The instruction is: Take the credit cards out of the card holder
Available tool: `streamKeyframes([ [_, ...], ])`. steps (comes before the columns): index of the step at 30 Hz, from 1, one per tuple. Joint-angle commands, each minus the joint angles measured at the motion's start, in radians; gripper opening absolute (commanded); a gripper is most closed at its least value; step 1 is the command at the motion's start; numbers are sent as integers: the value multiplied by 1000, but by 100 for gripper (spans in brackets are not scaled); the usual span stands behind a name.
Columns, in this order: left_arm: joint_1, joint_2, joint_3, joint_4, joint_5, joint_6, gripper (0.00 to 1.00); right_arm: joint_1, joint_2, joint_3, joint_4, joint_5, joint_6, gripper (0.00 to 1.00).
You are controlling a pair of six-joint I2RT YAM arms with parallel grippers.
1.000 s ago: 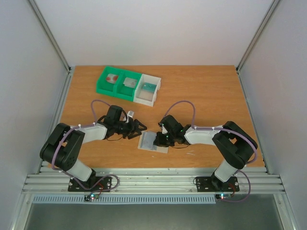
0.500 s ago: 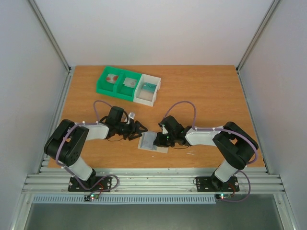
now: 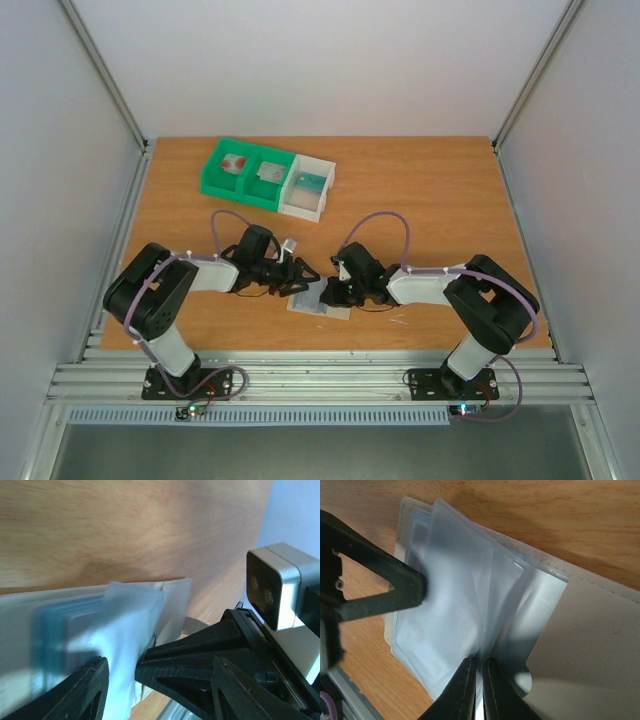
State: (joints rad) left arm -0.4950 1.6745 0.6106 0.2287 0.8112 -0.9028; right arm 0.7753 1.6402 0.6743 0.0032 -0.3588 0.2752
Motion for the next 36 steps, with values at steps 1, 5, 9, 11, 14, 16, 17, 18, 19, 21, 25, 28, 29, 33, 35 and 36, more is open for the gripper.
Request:
streamKeyframes([
  [1, -40, 52, 27, 51, -11, 1, 57, 6, 42, -48, -65, 116, -16, 8],
  [5, -47, 60, 25, 69, -13, -7, 57, 6, 35, -54, -64, 123, -17, 8],
  [9, -47, 14, 20, 47, -46, -12, 57, 6, 25, -59, -56, 127, -23, 8],
  [11, -47, -21, 28, -4, -70, 10, 58, 6, 22, -59, -54, 128, -27, 8],
  [14, -47, -52, 57, -97, -117, 72, 59, 7, 16, -59, -54, 124, -37, 8],
  [16, -46, -59, 68, -135, -129, 96, 60, 7, 10, -63, -54, 127, -40, 8],
  [17, -46, -61, 68, -145, -135, 106, 60, 7, 7, -65, -55, 128, -43, 8],
  [18, -47, -64, 66, -153, -141, 111, 61, 7, 4, -65, -56, 130, -44, 8],
  [19, -47, -64, 64, -159, -147, 116, 61, 6, 2, -65, -58, 130, -46, 8],
  [21, -47, -58, 60, -159, -148, 124, 62, 7, -5, -65, -60, 132, -47, 8],
  [25, -47, -39, 40, -104, -116, 99, 62, 7, -9, -64, -60, 136, -47, 8],
  [28, -47, -35, 26, -56, -93, 64, 62, 7, -7, -62, -61, 136, -46, 8],
  [29, -47, -34, 24, -49, -91, 55, 61, 7, -8, -62, -60, 138, -45, 8],
  [33, -46, -54, 19, -76, -112, 54, 61, 7, -10, -64, -62, 139, -45, 8],
  [35, -47, -74, 27, -116, -137, 72, 61, 7, -15, -65, -63, 142, -45, 8],
  [36, -47, -86, 31, -141, -157, 85, 61, 7, -17, -66, -65, 142, -45, 8],
])
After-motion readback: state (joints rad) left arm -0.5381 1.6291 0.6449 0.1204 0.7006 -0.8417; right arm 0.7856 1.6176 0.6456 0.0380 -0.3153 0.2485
